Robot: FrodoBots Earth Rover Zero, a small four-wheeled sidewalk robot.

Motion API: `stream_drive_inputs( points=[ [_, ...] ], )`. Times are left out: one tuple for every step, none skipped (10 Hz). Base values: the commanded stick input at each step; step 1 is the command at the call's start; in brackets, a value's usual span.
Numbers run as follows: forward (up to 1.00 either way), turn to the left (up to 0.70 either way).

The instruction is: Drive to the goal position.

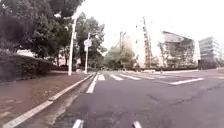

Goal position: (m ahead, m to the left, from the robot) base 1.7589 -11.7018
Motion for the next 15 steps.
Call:
stream_drive_inputs(
  points=[
    [0.7, -0.1],
    [0.7, 0.0],
    [0.7, 0.01],
    [0.7, 0.0],
    [0.7, 0.0],
    [0.7, 0.0],
    [0.7, 0.0],
    [0.66, 0.0],
    [0.31, 0.0],
    [0.06, 0.0],
    [0.0, 0.0],
    [0.0, 0.0],
    [0.0, 0.0],
    [0.0, 0.0],
    [0.0, 0.0]
  ],
)
